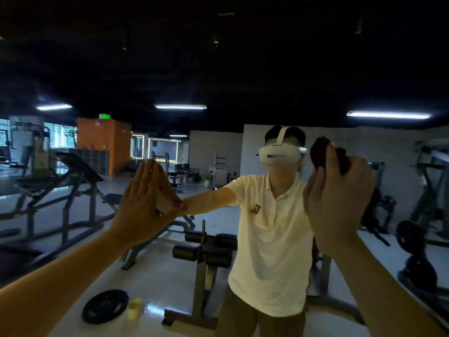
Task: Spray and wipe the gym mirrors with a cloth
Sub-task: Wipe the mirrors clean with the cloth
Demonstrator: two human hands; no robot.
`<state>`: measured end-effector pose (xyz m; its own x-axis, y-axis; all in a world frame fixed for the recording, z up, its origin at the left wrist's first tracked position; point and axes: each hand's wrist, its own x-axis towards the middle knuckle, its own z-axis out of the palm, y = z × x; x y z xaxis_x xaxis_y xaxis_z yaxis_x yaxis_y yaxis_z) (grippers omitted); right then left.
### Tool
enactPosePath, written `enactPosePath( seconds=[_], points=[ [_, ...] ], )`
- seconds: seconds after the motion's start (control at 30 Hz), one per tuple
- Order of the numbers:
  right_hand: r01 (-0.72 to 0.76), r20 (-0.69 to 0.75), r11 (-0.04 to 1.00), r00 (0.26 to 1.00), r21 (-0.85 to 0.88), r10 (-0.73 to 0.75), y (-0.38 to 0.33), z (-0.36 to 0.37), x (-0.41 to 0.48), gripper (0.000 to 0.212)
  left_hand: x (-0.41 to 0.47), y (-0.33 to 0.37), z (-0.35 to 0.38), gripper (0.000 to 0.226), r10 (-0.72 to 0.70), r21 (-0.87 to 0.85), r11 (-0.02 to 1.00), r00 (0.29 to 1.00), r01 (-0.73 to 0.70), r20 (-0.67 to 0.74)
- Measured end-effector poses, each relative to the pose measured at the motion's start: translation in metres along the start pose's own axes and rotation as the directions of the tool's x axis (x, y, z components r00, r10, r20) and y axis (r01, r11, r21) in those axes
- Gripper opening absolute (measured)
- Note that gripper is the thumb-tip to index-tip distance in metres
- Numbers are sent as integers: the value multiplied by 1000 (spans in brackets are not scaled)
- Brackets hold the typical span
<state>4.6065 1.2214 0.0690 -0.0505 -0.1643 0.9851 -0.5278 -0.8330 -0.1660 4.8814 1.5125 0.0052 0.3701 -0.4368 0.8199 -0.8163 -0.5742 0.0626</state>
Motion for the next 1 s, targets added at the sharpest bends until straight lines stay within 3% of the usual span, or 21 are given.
enactPosePath(
  seconds=[0.1, 0.3, 0.37, 0.47, 0.53, 0.6, 0.67, 0.77, 0.8, 0.9, 1.0],
  points=[
    [-148, -1, 987, 989, 59, 148, -53, 10, -11, 53, 1, -6, 2, 128, 35, -15, 999, 999, -35, 1],
    [-28, 203, 992, 979, 126, 2, -186, 41, -80, 69, 2, -33, 12, 112, 129, -69, 989, 991, -130, -26],
    [124, 219, 982, 964, 142, -153, -220, 57, -114, 62, -3, -35, 15, 91, 153, -93, 983, 985, -161, -83],
    [432, 286, 865, 821, 255, -494, -227, 65, -160, 46, -22, -26, 21, 69, 192, -122, 967, 955, -223, -225],
    [511, 267, 826, 783, 237, -561, -195, 58, -162, 43, -35, -19, 28, 66, 203, -132, 960, 938, -247, -279],
    [443, 237, 886, 854, 135, -463, -150, 41, -144, 35, -41, -13, 38, 69, 206, -109, 964, 941, -242, -270],
    [280, 281, 960, 920, 13, -272, -91, 20, -124, 27, -43, -8, 51, 74, 217, -69, 968, 945, -241, -246],
    [85, 162, 970, 986, -228, -48, -16, -8, -116, 46, -43, -5, 69, 82, 220, -68, 966, 928, -251, -300],
    [-39, 97, 966, 993, -254, 66, -1, -10, -119, 49, -42, -5, 74, 83, 225, -54, 966, 923, -254, -314],
    [-423, -84, 879, 906, -219, 415, -4, 2, -134, 51, -40, -5, 81, 83, 239, -23, 965, 912, -261, -333],
    [-502, -147, 858, 862, -108, 485, -53, 27, -149, 48, -38, -7, 88, 81, 244, -27, 963, 908, -269, -339]
  ],
)
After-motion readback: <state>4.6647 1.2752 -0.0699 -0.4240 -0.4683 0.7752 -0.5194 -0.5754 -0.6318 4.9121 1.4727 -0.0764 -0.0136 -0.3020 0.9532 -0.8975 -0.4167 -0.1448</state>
